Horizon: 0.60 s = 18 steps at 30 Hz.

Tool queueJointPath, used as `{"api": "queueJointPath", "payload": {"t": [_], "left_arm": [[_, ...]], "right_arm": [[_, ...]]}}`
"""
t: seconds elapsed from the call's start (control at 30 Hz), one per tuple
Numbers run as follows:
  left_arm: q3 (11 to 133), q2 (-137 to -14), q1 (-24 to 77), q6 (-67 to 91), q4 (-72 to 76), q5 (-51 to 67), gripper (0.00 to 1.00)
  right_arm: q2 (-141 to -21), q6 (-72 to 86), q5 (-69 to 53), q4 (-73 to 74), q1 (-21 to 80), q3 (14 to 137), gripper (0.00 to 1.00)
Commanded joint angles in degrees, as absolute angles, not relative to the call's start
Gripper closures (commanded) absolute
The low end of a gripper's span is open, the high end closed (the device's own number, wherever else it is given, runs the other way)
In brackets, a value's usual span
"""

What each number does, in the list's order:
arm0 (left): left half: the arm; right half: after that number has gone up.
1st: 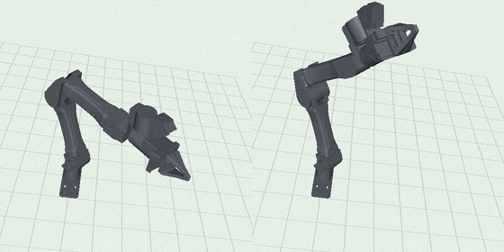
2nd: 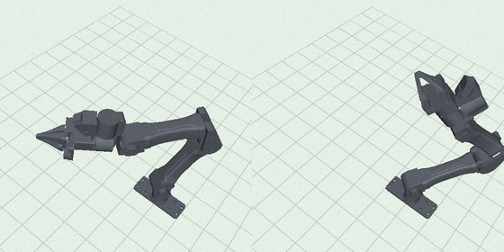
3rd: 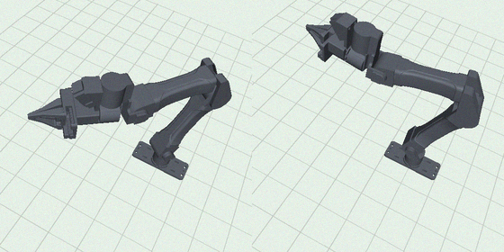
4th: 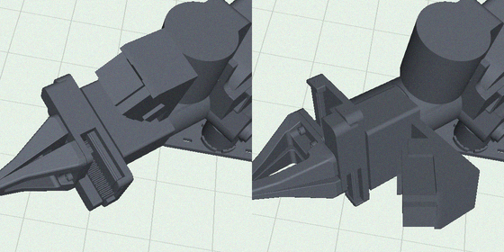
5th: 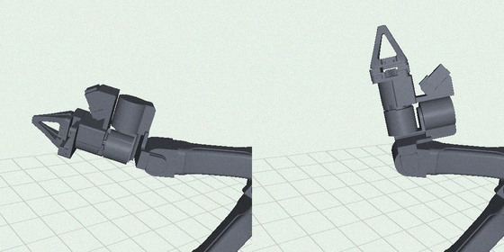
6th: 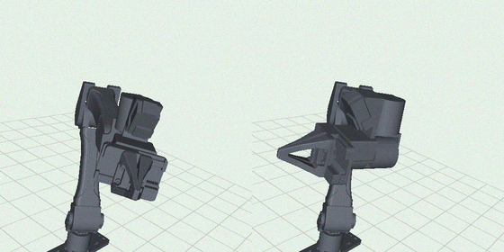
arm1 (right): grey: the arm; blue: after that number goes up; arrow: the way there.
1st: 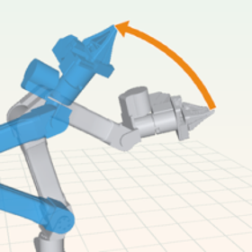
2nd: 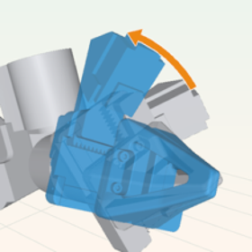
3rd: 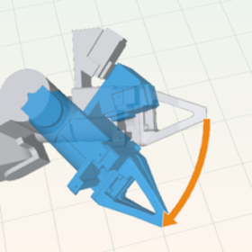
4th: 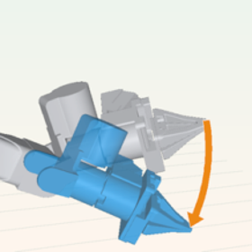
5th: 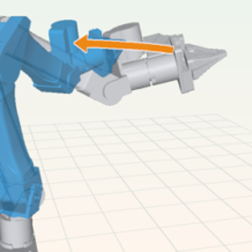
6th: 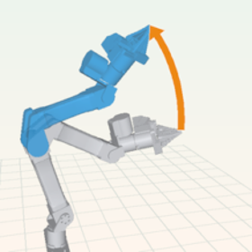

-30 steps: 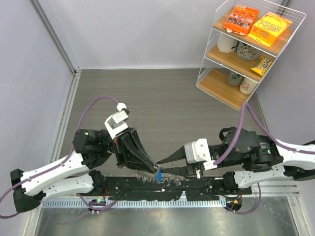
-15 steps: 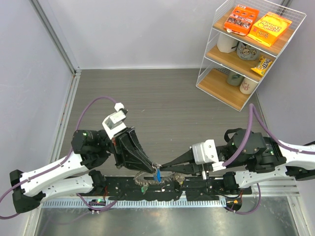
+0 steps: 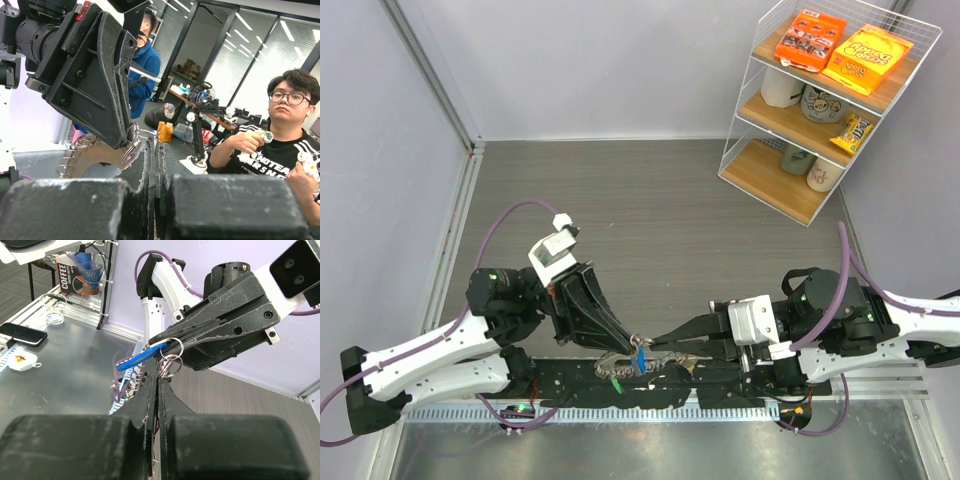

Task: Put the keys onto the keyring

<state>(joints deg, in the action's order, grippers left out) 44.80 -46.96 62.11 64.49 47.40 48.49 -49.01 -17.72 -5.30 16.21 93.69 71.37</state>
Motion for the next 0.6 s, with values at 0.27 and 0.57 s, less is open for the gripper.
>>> {"api": "queueJointPath", "payload": {"t": [0.27, 0.57], "left_arm": [[43.9, -44.8, 62.2, 67.7, 58.5, 50.2, 1.00], [42.3, -45.1, 62.2, 69.1, 60.3, 50.0, 1.00]], "right_arm": [[-43.6, -27.7, -7.7, 7.2, 94.4, 67.4, 0.94], [-42.4, -33.9, -10.5, 4.7, 94.5, 66.4, 0.94]]}}
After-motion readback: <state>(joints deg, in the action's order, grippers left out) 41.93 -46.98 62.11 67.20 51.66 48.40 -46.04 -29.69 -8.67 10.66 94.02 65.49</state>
